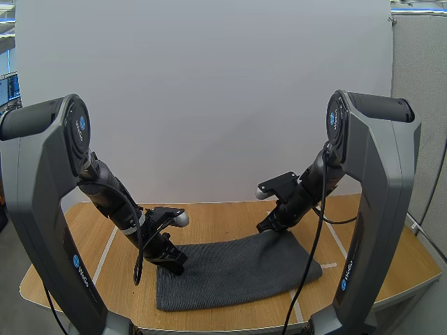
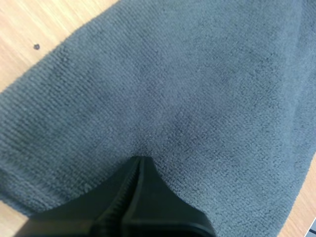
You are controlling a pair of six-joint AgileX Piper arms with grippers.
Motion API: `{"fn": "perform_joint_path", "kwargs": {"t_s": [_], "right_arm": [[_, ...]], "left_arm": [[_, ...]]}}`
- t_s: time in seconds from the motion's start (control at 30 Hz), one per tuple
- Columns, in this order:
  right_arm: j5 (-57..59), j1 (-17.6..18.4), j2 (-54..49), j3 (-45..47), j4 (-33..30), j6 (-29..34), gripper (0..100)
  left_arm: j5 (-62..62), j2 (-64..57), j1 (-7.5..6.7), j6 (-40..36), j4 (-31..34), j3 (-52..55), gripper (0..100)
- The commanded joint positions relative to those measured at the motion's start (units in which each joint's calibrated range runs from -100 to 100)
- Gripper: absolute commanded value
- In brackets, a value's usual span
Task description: Fold the towel
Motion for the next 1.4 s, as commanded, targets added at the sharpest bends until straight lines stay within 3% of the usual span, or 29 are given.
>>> {"fn": "perform_joint_path", "kwargs": {"t_s": [0.0, 0.17, 0.37, 0.6, 0.77, 0.8, 0.87, 0.93, 1.0, 1.1, 1.2, 1.27, 1.37], "right_arm": [[-4.9, 0.0, 0.3, -3.6, 0.7, -0.5, 0], [8.6, -1.6, -5.5, -3.6, -0.1, 1.4, 0], [18.9, -3.1, -9.6, -3.6, -8.1, 6.6, 0], [20.1, -3.1, -5.3, -3.6, -9.2, 7.7, 0], [14.4, -3.1, -2.7, -3.6, -9.3, 8.8, 0], [14.3, -3.1, -2.4, -3.6, -9.3, 8.8, 8], [13.3, -3.1, -2.4, -3.6, -9.3, 8.8, 34], [11.8, -3.1, -2.4, -3.6, -9.3, 8.8, 65], [11.1, -3.1, -2.4, -3.7, -9.5, 8.2, 79], [11.1, -3.1, -2.4, -3.7, -9.5, 8.1, 70], [10.5, -3.1, -2.4, -3.7, -9.5, 8.1, 52], [10.1, -3.1, -2.4, -3.7, -9.5, 8.1, 51], [9.6, -3.1, -1.1, -3.7, -9.7, 8.1, 58]], "left_arm": [[-8.9, 1.4, 0.06, -0.1, 6.0, 1.1, 0], [-9.1, 1.4, 0.06, -0.1, 6.3, 1.1, 0], [-9.3, 1.4, 0.06, -0.1, 6.3, 1.1, 0], [-9.3, 1.4, 0.06, 0.0, 6.3, 1.1, 0], [-9.3, 1.4, 0.06, 0.1, 6.3, 1.1, 0], [-9.3, 1.4, 0.06, 0.1, 6.3, 1.1, 0], [-9.3, 1.4, 0.06, 0.1, 6.3, 1.1, 0], [-9.3, 1.4, 0.06, 0.1, 6.3, 1.1, 0], [-9.3, 1.4, 0.06, 0.1, 6.3, 1.1, 0], [-9.3, 1.4, 0.06, 0.1, 6.3, 1.1, 0], [-9.3, 1.4, 0.06, 0.1, 6.3, 1.1, 0], [-9.1, 1.4, 0.06, 0.1, 6.3, 1.1, 0], [-9.1, 1.4, 0.06, -0.1, 6.3, 1.1, 0]]}}
